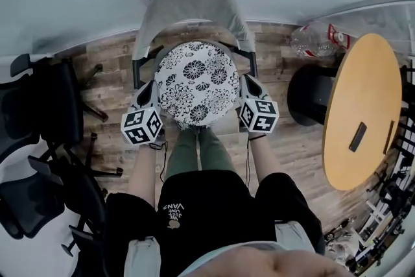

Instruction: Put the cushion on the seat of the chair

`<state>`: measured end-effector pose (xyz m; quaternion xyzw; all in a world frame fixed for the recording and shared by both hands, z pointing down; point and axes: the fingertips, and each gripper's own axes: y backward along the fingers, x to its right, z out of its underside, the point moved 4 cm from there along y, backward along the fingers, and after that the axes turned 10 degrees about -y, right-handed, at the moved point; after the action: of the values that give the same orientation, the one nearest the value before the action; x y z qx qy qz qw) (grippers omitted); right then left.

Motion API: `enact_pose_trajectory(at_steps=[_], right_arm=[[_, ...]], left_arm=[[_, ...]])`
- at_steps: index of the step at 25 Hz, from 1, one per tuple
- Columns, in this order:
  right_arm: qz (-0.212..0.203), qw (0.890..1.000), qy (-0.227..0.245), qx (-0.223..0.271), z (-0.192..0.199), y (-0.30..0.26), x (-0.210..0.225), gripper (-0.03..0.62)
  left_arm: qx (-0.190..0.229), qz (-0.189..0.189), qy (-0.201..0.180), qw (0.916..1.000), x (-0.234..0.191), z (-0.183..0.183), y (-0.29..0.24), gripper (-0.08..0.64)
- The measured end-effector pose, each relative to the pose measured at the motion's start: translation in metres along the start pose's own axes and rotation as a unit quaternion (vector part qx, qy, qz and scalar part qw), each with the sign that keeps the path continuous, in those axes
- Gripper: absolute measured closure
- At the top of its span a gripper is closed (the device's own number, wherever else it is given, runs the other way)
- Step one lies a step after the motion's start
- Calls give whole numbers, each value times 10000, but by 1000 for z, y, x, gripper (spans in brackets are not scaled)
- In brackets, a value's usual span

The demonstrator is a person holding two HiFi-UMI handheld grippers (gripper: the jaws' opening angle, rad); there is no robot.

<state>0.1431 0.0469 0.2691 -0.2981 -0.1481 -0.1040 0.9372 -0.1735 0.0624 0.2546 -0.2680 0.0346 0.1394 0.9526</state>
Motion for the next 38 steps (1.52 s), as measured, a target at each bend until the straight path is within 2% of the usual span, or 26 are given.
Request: enact_pose_trajectory(at_steps=[10, 23, 38], right_arm=[[-182, 9975, 130, 667, -65, 47, -27, 575], [-333, 9931, 234, 1097, -96, 85, -51, 575], [-591, 9809, 675, 1723, -146, 133, -89, 575]], left_arm=[[587, -1, -118, 9982, 12, -58, 41, 549], [1137, 45, -299, 9931, 26, -107, 78, 549], [1765, 224, -833, 9805, 49, -167, 122, 549]])
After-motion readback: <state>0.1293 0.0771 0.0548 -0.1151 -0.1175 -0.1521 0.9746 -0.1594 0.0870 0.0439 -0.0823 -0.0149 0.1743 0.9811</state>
